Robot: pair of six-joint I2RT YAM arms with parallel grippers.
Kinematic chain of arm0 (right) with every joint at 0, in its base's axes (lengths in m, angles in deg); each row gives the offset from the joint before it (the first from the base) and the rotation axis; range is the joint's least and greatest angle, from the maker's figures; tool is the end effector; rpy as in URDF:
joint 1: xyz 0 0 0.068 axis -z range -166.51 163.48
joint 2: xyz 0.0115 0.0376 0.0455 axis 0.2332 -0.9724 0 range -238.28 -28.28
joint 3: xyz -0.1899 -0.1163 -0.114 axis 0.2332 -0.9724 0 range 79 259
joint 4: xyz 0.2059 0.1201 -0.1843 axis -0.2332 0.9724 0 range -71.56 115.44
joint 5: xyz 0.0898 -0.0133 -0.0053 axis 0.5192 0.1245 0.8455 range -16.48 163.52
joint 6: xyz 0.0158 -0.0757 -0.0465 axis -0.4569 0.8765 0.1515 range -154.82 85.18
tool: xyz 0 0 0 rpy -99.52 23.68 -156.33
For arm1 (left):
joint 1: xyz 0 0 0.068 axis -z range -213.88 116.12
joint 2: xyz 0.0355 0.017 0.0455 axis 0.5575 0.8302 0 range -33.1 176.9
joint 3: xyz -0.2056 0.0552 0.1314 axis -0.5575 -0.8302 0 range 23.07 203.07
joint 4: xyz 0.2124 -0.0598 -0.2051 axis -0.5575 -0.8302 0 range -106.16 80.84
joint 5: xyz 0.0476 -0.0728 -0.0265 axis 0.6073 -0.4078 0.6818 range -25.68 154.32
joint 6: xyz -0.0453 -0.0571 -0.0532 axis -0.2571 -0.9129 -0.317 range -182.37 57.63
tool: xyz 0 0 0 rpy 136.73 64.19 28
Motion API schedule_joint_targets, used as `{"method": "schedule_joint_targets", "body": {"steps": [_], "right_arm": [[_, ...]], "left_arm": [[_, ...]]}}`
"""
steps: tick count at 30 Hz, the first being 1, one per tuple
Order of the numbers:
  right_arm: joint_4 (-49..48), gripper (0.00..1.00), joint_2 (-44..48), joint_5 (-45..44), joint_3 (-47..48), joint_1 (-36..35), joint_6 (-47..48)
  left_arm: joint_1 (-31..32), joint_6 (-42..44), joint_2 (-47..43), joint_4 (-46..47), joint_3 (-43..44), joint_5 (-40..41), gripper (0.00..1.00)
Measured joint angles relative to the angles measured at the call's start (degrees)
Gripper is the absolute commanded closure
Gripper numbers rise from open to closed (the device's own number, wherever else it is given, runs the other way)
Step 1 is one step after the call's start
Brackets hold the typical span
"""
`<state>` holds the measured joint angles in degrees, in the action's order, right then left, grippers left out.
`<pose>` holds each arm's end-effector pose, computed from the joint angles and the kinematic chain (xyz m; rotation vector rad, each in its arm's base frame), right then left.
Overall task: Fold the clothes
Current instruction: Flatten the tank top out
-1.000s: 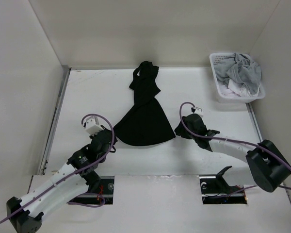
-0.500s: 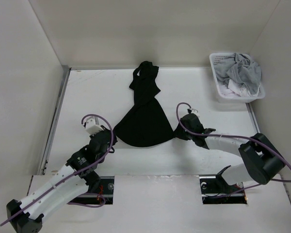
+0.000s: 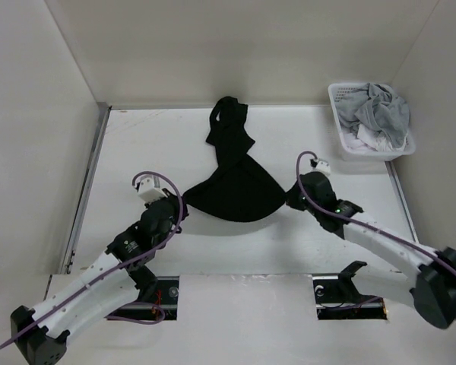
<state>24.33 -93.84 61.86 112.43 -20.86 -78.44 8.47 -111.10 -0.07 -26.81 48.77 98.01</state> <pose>0.2701 0.1648 0.1363 0.2955 2.2496 0.5151 0.2065 -0.1277 0.2080 -0.4774 1.8995 -0.4667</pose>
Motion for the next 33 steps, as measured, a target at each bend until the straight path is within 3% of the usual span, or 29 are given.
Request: {"method": "schedule_joint_targets", "body": {"steps": [3,5,8,11,14,17,21,27,33], "right_arm": [[8.66,0.87,7.69,-6.36,6.86,-1.97,2.62],[12.07,0.69,8.46,-9.51,11.15,-5.38,3.65],[14.1,0.5,4.87,-11.5,13.0,-14.4,3.67],[16.17,0.43,-0.52,-10.82,10.82,-21.29,3.21],[17.18,0.45,0.94,-9.84,5.6,-20.24,2.6],[15.74,0.56,4.11,-8.59,1.62,-15.26,1.16],[11.17,0.57,0.81,-5.73,-0.81,-11.87,-1.09],[3.87,0.51,-10.1,-1.38,-0.48,-20.2,-4.61],[-1.9,0.56,-15.02,-0.31,0.96,-24.7,-9.25]], "left_arm": [[0.83,0.85,2.21,2.91,1.88,-1.22,0.97],[0.66,1.6,2.05,3.8,2.16,-1.7,0.97],[-3.1,2.73,-1.97,1.09,2.16,-2.03,0.97],[-9.99,3.82,-8.24,-3.13,2.16,-1.97,0.97],[-15.47,4.55,-12.31,-6.21,2.21,-1.81,0.97],[-17.68,4.7,-12.52,-8.87,2.21,-2.27,0.97],[-19.41,4.63,-12.57,-10.54,2.21,-3.17,0.97],[-19.82,4.61,-12.28,-10.93,2.21,-4.94,0.97],[-19.74,4.61,-12.22,-10.86,2.19,-5.97,0.97]]}}
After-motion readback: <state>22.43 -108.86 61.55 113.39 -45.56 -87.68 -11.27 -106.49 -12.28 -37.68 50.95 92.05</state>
